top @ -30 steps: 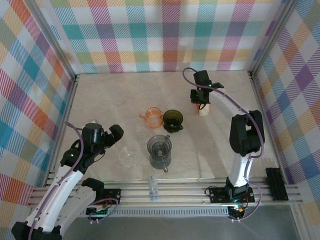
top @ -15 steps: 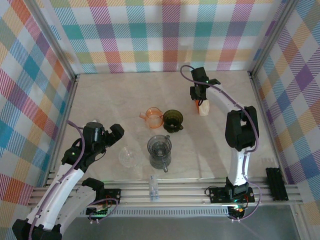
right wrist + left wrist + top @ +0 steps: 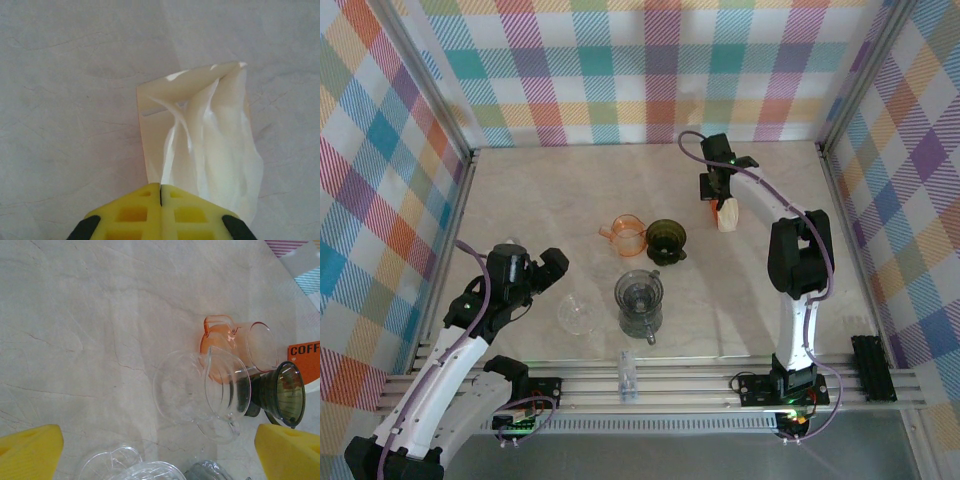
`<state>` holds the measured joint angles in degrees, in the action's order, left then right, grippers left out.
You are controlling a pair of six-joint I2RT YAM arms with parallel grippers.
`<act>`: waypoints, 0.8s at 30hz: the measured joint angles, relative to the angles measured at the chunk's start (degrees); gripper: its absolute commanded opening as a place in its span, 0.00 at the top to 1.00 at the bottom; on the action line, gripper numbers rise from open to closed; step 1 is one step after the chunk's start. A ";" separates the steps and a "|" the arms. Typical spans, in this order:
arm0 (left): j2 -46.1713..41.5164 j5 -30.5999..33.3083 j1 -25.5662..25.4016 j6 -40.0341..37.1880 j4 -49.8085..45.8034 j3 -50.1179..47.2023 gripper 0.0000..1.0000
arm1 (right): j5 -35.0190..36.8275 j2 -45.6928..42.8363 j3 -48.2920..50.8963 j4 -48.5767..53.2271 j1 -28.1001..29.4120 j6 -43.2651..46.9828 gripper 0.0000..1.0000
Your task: Place the coffee filter in the dripper
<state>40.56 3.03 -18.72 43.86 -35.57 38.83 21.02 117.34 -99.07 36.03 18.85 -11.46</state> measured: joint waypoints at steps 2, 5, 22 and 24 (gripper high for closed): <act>0.15 -0.07 0.00 0.00 0.07 0.00 0.02 | 0.11 0.00 0.00 0.02 0.00 0.11 1.00; 0.37 -0.42 0.00 0.00 0.31 0.00 0.02 | 0.24 0.00 0.00 0.00 0.00 0.17 1.00; 0.39 -2.67 0.00 -1.46 1.25 0.13 0.02 | -2.38 -15.74 13.68 -3.06 0.46 -1.73 1.00; 0.55 -3.13 0.00 -1.68 1.27 0.57 0.02 | -2.84 -18.78 15.87 -3.21 0.70 -2.38 1.00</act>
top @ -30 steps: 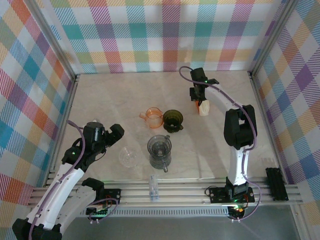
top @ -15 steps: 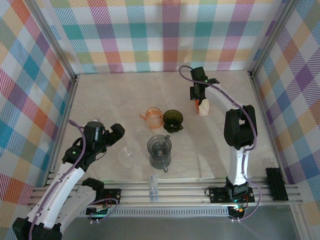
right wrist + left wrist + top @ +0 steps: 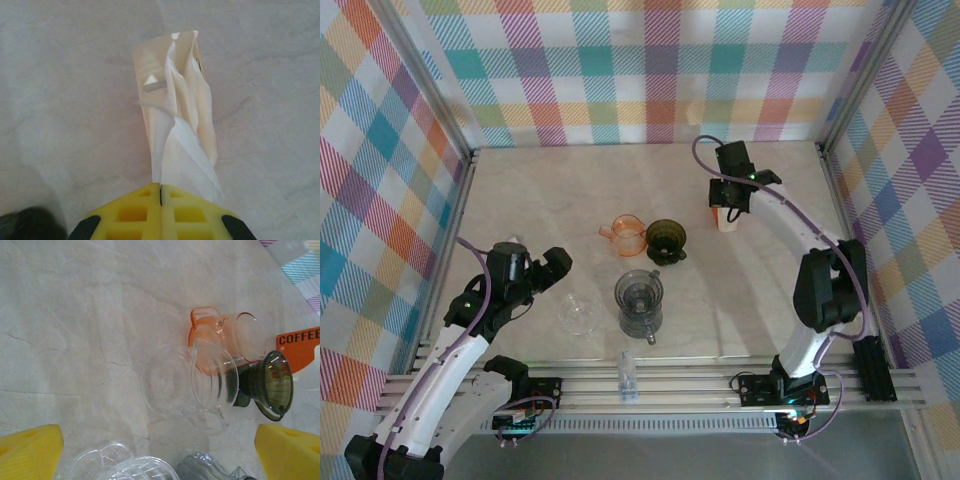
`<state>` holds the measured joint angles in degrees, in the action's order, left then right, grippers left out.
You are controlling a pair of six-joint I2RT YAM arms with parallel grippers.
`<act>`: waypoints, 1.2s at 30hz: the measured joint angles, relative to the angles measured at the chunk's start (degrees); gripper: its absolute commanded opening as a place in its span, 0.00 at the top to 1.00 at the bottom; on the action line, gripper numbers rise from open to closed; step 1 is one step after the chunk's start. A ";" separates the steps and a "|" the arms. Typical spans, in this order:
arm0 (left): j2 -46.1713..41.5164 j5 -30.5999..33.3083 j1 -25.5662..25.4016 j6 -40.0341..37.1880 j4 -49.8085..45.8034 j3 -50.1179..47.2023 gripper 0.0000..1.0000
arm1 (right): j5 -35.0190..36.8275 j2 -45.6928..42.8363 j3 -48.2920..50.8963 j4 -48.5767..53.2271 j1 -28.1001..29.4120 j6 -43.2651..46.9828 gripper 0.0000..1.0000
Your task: Place the coffee filter in the dripper
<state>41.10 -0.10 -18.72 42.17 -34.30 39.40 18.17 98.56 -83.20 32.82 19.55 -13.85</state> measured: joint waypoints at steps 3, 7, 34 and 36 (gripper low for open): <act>0.04 -0.63 0.00 -0.11 0.02 0.72 0.02 | -1.05 -4.44 2.95 -0.09 0.48 -0.96 1.00; 0.17 -1.99 0.00 -0.52 -0.04 1.86 0.02 | -2.80 -12.17 7.08 0.26 1.81 -2.51 1.00; 3.43 -11.34 -0.02 -3.08 -4.79 6.69 0.05 | -28.11 -33.66 -1.14 28.22 29.38 -7.45 1.00; 3.52 -11.72 -0.02 -3.10 -4.79 6.69 0.05 | -28.55 -31.71 -2.78 29.86 30.75 -8.00 1.00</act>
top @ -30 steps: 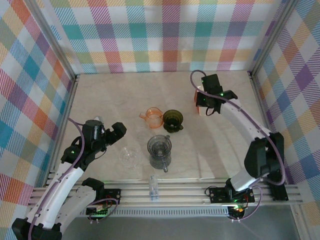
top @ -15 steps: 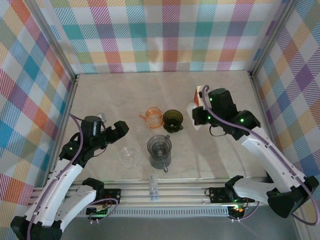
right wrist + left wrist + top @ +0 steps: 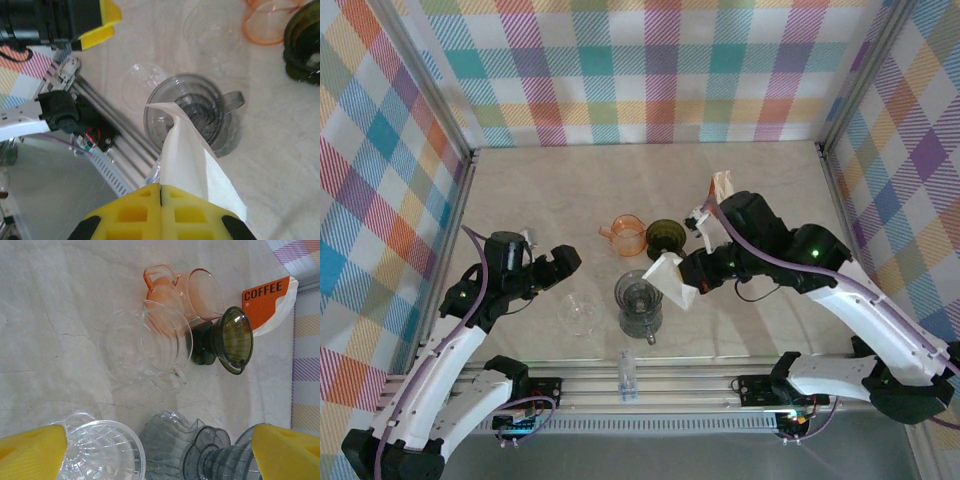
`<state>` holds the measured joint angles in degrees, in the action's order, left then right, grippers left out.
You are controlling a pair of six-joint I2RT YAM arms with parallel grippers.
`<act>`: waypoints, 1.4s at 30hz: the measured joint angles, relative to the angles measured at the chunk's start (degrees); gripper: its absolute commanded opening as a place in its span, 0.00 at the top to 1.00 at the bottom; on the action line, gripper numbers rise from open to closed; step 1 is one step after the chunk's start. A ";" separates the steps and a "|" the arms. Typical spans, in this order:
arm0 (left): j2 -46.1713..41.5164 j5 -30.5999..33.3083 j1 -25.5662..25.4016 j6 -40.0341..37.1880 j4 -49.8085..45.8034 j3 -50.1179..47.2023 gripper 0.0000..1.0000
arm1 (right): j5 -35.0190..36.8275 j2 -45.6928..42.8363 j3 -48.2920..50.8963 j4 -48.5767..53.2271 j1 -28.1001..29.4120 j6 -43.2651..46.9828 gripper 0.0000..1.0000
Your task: Place the coffee filter in the dripper
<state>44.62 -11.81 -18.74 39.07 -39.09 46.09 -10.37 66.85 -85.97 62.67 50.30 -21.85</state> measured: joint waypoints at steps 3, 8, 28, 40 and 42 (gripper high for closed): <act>0.07 -0.70 0.00 -0.22 0.00 0.00 0.05 | 0.02 4.15 -2.58 2.58 1.29 -0.39 1.00; 0.17 -1.60 0.00 -0.94 0.00 0.00 0.04 | 1.31 11.63 -7.37 6.27 2.58 -0.44 1.00; 0.17 -5.77 0.02 -1.46 0.17 0.04 0.03 | 4.39 28.22 -14.97 7.82 6.95 -1.53 0.81; 0.17 -9.81 0.00 -1.14 0.42 0.63 0.06 | 10.12 24.30 -9.88 -1.01 7.10 -1.88 0.47; 0.20 -10.69 -0.20 -0.94 0.68 1.18 0.10 | 12.22 20.68 -6.58 -3.65 7.10 -2.56 0.43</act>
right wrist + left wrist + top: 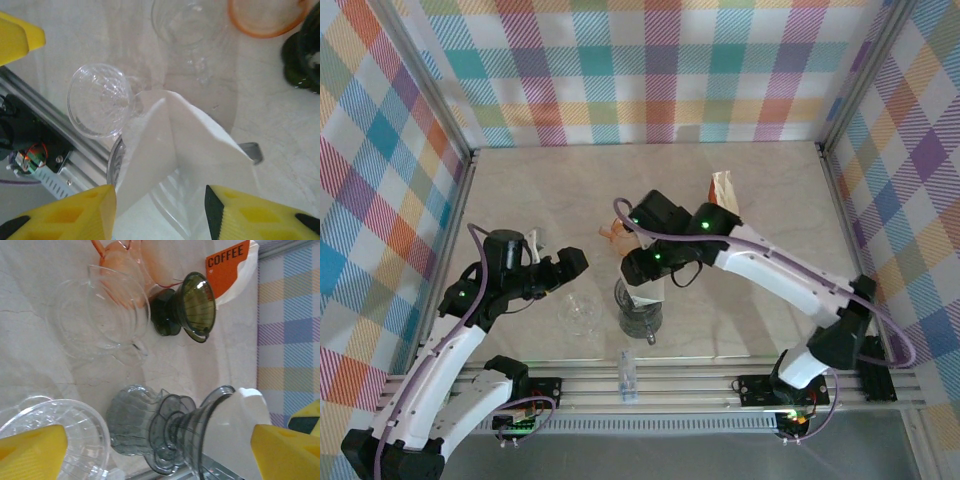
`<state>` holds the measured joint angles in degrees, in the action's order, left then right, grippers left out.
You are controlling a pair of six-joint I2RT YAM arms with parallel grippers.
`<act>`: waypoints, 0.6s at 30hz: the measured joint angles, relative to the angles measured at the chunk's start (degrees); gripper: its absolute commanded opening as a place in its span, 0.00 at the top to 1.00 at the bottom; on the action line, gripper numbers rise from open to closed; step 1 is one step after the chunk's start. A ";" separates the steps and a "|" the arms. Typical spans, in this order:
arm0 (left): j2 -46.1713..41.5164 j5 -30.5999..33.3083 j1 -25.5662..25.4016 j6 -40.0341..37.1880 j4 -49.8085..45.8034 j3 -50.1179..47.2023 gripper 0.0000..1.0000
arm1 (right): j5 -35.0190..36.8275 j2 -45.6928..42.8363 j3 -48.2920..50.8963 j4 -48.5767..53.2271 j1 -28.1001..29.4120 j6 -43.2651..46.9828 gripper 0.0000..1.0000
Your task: Place the coffee filter in the dripper
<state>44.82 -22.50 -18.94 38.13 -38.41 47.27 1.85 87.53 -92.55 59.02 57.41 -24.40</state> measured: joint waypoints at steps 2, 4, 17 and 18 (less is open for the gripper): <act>0.15 -0.72 -0.90 0.28 0.50 0.66 0.13 | 2.34 -4.39 3.72 -2.69 0.02 -0.85 0.39; 0.74 -0.81 -2.86 0.57 0.92 1.60 0.15 | 4.92 -9.11 7.63 -5.44 0.04 -1.86 0.33; 13.29 8.83 -24.26 -1.20 -1.05 10.91 0.27 | 11.98 -18.86 18.01 -9.73 -0.02 -3.28 0.30; 13.86 9.44 -25.00 -1.53 -1.40 11.32 0.29 | 11.67 -18.91 18.75 -9.77 -0.07 -3.30 0.30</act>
<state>58.67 -13.06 -43.94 36.60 -39.81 58.59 13.52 68.62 -73.80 49.25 57.34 -27.70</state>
